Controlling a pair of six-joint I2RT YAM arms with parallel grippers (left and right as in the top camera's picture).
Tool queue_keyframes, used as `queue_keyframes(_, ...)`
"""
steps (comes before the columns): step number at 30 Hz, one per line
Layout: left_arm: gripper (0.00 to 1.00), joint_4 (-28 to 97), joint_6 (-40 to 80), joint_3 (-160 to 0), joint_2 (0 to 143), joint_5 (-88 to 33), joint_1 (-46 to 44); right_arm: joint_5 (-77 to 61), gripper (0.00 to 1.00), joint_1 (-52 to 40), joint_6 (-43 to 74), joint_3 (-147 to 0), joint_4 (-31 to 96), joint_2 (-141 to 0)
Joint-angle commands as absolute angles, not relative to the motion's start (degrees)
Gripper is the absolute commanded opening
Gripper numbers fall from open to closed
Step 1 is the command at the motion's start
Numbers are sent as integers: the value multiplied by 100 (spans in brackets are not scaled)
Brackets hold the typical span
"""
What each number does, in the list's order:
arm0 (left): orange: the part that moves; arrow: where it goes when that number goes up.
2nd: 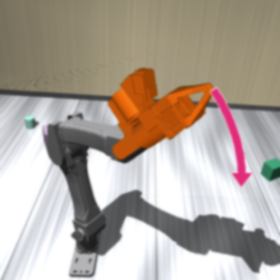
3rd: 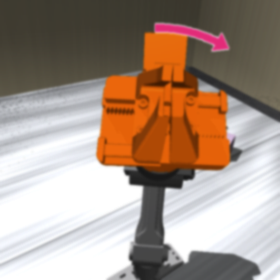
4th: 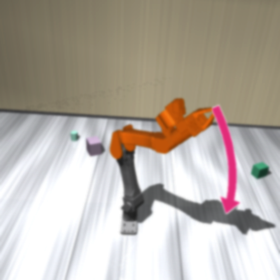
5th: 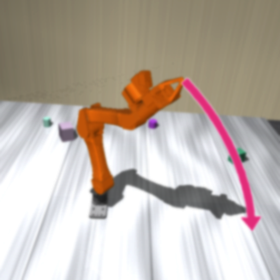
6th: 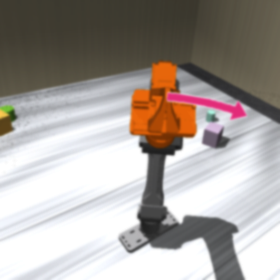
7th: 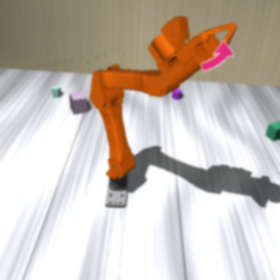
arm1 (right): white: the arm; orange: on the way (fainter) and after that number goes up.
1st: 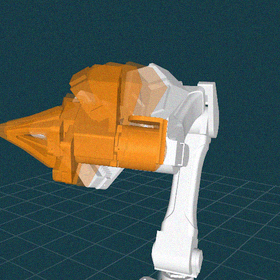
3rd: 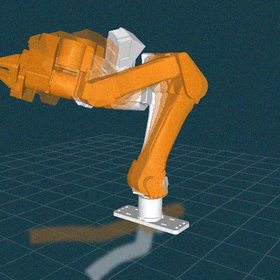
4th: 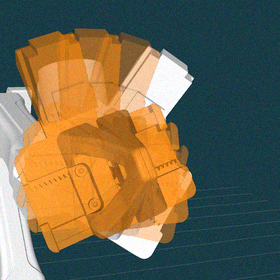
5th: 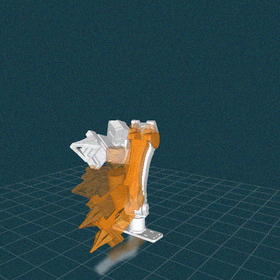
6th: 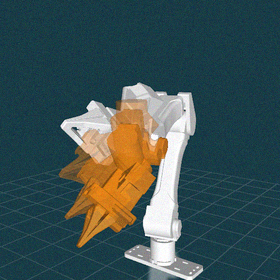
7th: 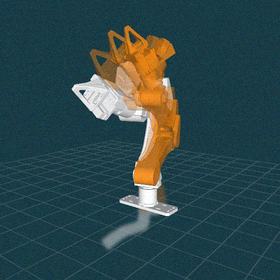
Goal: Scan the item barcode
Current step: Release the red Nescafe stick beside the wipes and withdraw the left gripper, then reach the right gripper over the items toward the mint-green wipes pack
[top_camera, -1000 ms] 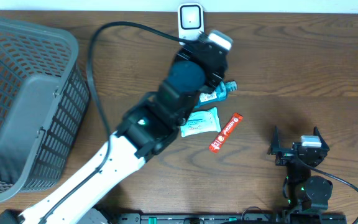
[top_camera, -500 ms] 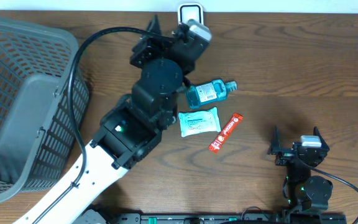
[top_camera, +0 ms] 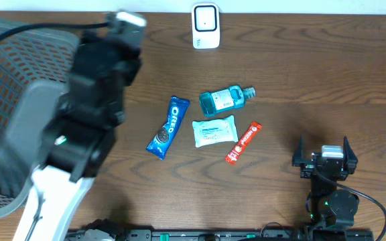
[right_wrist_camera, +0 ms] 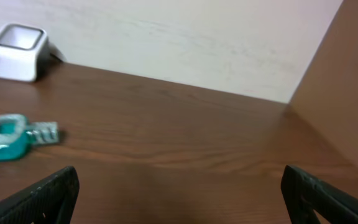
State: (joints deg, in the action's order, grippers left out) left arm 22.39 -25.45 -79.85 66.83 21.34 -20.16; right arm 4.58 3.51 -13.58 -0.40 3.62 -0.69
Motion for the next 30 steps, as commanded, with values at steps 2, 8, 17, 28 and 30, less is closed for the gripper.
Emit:
queue_keyframes(2,60,2270,-2018,-7854,5929,913,-1638,646,99,305,-1824,-34,360,-38)
queue_keyframes(8,68,2268,-1802,-7546,4998,-327,-1581,143,99,303,-1372,-34,200,-38)
queue_keyframes(17,76,2287,-1723,-7518,3763,-838,-1490,-2008,99,301,281,-250,-32,-54)
queue_keyframes(28,82,2580,-1297,-7487,2565,-854,-895,-2821,99,301,1037,-2349,1422,-1533)
queue_keyframes(30,83,2895,-1295,-7529,2565,-856,-893,-2943,99,301,1186,-2945,2196,-2097)
